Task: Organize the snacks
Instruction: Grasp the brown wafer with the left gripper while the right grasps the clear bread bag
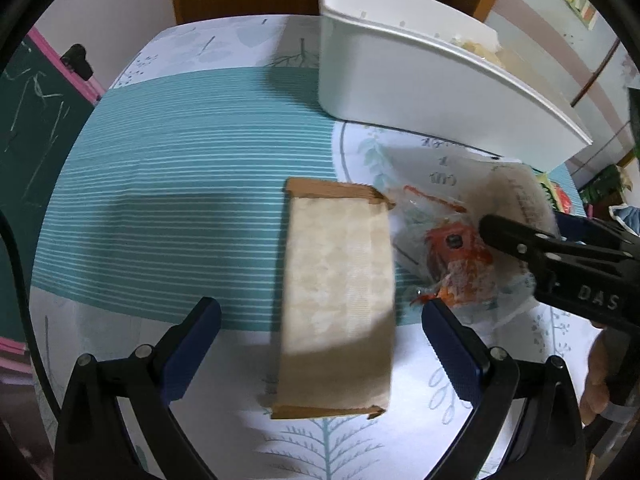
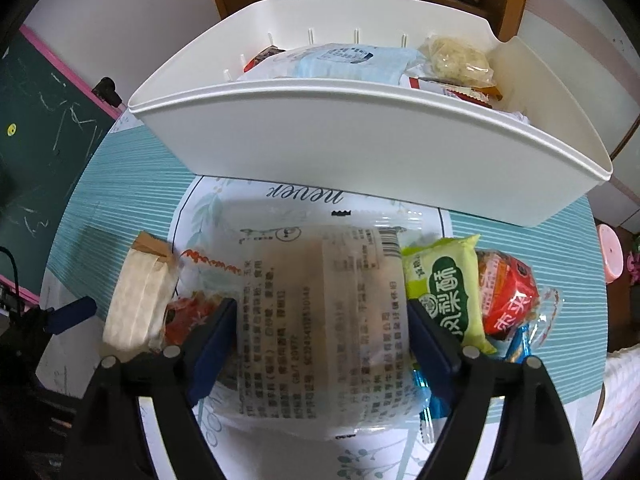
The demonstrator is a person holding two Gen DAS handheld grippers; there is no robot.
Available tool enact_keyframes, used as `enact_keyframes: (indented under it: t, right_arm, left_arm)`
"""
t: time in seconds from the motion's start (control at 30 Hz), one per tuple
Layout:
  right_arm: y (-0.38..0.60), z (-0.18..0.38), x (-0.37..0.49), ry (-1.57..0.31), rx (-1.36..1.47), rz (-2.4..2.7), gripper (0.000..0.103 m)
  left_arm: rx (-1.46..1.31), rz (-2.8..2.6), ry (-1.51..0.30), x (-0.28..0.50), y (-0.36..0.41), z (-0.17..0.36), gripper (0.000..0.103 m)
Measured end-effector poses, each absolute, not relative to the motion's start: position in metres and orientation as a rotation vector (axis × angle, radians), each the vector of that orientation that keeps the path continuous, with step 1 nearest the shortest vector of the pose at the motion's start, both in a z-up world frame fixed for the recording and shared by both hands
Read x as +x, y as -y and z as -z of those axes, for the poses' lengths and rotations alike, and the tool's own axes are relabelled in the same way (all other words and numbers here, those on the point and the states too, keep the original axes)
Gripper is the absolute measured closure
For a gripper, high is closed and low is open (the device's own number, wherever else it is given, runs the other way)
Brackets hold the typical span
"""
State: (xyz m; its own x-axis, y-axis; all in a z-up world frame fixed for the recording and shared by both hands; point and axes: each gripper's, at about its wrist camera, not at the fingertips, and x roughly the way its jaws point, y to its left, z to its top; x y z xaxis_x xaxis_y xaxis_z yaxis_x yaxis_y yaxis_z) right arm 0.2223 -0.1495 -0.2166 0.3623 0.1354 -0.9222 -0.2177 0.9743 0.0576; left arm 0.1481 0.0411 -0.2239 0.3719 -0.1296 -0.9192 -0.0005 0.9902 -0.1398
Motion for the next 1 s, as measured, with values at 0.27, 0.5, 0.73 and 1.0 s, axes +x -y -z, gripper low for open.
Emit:
enact_keyframes:
  t: [0.27, 0.5, 0.73, 1.0]
  right_arm:
    - [0.149, 0.21, 0.216, -1.169, -0.105, -0.219, 0.032]
    - [0.15, 0.208, 0.209, -1.161, -0.112, -0.21, 0.035]
    - [0.146, 0.19, 0.196, -1.093, -0.142, -0.217, 0.036]
    - [0.153, 0.173, 0.177, -1.047, -0.109, -0.225, 0.036]
  left_arm:
    - [-0.083, 0.055, -1.196, 0.144, -0.041, 0.228, 0.003]
    - [-0.027, 0.021, -1.194, 0.142, -0.041, 0.232, 0.003]
    - [0.021, 0.059, -1.165, 0.138, -0.028, 0.221, 0.051]
    - [-0.01, 0.057, -1.132, 0.122, -0.035, 0.214, 0.051]
